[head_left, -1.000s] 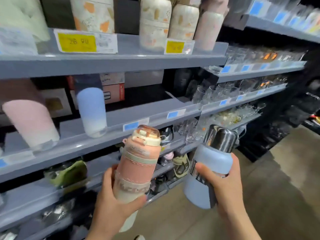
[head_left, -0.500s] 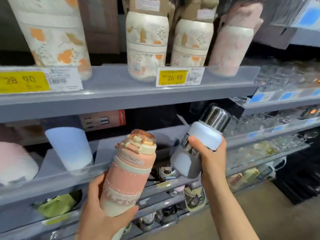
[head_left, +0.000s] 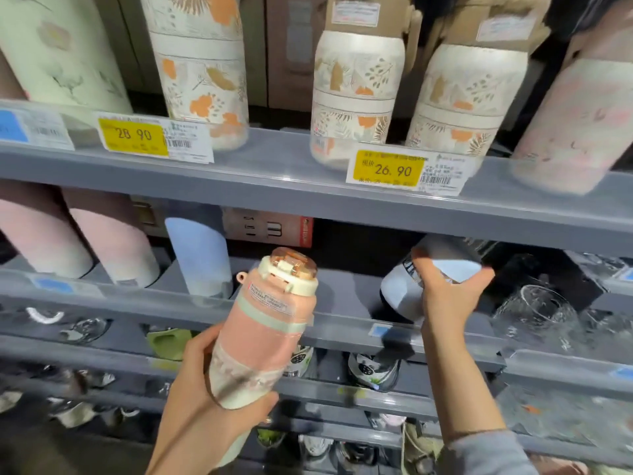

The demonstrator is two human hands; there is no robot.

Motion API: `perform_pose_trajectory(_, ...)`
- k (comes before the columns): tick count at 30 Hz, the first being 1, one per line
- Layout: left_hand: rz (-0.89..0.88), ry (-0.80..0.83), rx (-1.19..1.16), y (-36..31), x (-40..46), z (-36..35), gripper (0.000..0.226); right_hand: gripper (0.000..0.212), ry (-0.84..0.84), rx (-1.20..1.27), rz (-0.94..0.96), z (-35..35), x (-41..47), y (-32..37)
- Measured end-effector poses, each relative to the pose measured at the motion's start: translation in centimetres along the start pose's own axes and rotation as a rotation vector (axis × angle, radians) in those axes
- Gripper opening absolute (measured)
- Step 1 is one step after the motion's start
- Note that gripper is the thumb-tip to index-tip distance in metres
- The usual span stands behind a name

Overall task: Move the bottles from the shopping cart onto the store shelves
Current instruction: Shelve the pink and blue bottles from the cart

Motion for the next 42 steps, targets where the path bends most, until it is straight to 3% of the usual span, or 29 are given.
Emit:
perform_pose_trajectory(8,-0.033,-0.012,0.062,0.7,-1.2,-0.2,0.084,0.079,0.143,-0.307,0.135,0.9,1.0,-1.2)
perform_pose_trajectory(12,-0.017,0.004,0.055,0.5,-1.2,-0.7,0.082,0.088,0.192,-0.394,0.169,1.1,1.1,-1.2)
perform_pose_trajectory(24,0.017,0.062,0.024,0.7,-0.7,-1.3,0.085,0.077,0.322,-0.456,0.255,2.9,1.4,-0.6)
perform_pose_trajectory(26,0.008,0.077,0.012,0.5,-0.6,-1.4,0.084,0.083,0.296,-0.496,0.251,3.8,1.0,-0.2)
perform_pose_trajectory(28,-0.017,0.098,0.013,0.2,-0.4,-1.5,0.085,0.088,0.165,-0.457,0.239,5.6,-0.2,0.7)
perform_pose_trajectory(30,-0.034,0.112,0.024,0.0,-0.3,-1.7,0.087,0.072,0.117,-0.333,0.254,6.9,-2.9,2.4)
perform_pose_trajectory(31,-0.033,0.121,0.026,-0.2,-0.3,-1.9,0.086,0.062,0.179,-0.283,0.225,6.9,-4.5,3.1)
perform_pose_trajectory(33,-0.032,0.149,0.042,-0.6,-0.2,-2.5,0.084,0.053,0.47,-0.2,0.021,5.5,-8.2,3.1)
perform_pose_trajectory(35,-0.037,0.178,0.064,-0.9,-0.2,-3.5,0.082,0.058,0.805,-0.146,-0.237,2.9,-12.0,2.3)
perform_pose_trajectory(36,-0.037,0.19,0.072,-1.0,-0.2,-4.0,0.082,0.062,0.889,-0.117,-0.323,1.8,-13.4,1.9)
perform_pose_trajectory(42,-0.119,0.369,0.15,-2.3,0.8,-3.9,0.088,0.079,0.835,0.035,-0.435,-1.7,-14.5,1.7)
Point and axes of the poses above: each hand's wrist, its own x-axis towards the middle knuckle, its own z-axis out of the back of the hand, y = z × x, the point moved 3 cm from there along x, towards the middle knuckle, and after that the axes turned 3 degrees about -y, right-handed, at the moved point
